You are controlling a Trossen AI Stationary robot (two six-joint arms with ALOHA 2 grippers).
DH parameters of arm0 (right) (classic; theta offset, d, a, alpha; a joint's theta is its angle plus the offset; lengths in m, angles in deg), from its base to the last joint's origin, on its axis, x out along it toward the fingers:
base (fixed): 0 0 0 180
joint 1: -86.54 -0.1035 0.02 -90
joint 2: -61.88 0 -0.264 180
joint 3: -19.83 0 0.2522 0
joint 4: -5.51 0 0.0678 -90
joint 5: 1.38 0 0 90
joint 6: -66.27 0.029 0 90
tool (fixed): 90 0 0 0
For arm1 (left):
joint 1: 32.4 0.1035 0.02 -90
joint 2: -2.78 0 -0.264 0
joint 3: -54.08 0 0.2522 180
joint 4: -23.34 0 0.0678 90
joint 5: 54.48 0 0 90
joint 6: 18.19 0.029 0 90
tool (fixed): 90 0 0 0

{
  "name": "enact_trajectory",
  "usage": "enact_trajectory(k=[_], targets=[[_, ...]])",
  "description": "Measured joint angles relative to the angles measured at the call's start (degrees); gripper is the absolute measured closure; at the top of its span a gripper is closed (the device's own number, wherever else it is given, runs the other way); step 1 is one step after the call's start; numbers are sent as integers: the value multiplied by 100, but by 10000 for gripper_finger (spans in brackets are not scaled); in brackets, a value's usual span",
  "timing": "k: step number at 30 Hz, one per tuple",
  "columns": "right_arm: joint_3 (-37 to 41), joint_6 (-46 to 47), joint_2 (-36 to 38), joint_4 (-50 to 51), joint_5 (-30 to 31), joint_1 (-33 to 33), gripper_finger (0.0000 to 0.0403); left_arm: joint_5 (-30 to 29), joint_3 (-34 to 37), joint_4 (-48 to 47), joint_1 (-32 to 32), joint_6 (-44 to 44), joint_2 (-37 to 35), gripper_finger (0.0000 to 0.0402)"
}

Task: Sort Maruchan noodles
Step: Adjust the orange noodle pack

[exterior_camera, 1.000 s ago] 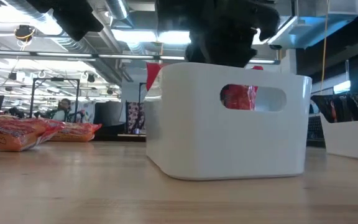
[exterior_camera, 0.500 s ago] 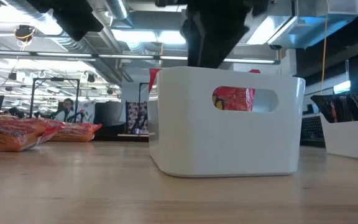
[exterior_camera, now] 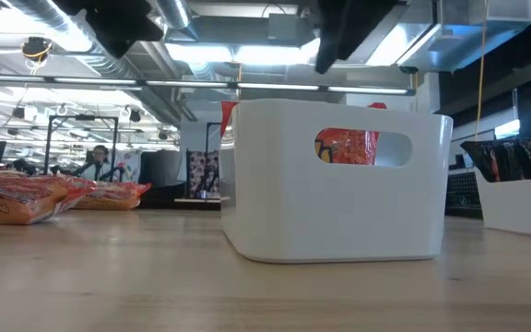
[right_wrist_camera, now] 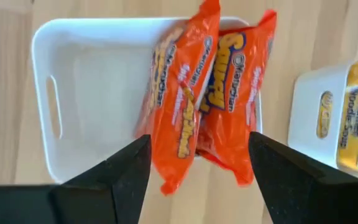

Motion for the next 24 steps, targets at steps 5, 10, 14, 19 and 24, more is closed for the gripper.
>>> enact_trajectory(k=[5,10,14,19,24], targets=[[1170,221,785,-940,-72,-26,155,-24,0,8,192,-234,7,221],[2498,325,1549,-2207,-116,-26,155,-68,0,-85,581,-717,26,178],[3341,443,2097,-3167,-218,-26,155,88,-2,-488,914,-1240,1,172],[4172,509,2569,-4152,-269,-26,155,615,-11,-1616,1282,-2517,-90,176],[4699,493,2650,-4831,-263,-26,155,1190,-11,-2916,1569,-3452,-226,177]])
